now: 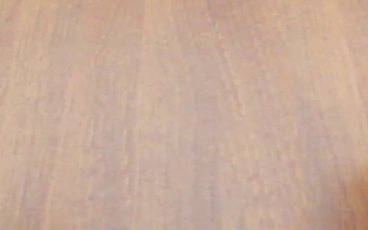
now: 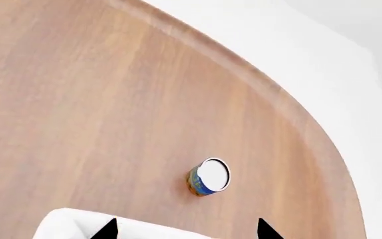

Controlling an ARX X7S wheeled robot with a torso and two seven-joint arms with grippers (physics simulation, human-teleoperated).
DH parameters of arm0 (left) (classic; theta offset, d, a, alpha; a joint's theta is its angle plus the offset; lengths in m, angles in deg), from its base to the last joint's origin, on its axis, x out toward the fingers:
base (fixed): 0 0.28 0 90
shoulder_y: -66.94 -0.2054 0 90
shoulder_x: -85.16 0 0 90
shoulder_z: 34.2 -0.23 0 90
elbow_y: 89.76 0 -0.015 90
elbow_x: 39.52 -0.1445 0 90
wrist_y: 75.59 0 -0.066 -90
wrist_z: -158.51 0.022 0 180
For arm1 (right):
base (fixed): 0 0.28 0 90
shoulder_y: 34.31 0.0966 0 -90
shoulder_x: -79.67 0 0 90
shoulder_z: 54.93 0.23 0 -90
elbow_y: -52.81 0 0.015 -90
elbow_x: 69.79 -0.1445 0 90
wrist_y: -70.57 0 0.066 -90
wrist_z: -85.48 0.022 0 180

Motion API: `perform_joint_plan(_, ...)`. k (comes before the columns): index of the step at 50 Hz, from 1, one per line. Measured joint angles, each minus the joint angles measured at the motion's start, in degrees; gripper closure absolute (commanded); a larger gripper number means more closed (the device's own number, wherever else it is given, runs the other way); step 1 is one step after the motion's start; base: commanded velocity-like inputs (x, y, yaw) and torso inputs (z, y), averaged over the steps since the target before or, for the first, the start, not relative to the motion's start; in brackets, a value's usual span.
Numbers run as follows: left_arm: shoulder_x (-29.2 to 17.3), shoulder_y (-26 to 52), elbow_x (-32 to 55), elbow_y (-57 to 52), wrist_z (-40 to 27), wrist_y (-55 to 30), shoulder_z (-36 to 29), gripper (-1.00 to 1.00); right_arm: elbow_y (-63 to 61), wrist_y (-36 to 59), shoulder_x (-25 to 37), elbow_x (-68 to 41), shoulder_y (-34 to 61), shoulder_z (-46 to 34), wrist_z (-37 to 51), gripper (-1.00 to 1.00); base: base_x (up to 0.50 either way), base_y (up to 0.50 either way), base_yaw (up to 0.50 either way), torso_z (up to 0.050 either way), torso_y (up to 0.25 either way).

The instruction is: Pick the milk and place it in the basket.

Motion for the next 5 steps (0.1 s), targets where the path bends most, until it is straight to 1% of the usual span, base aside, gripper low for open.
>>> perform_joint_plan(5, -0.1, 0.0, 0.1, 0.0, -0.1, 0.0, 0.1, -1.0, -2.1, -0.2, -1.1, 1.2, 0.0, 2.7, 0.6, -1.0, 0.0, 0.0, 0.0, 0.0, 0.0)
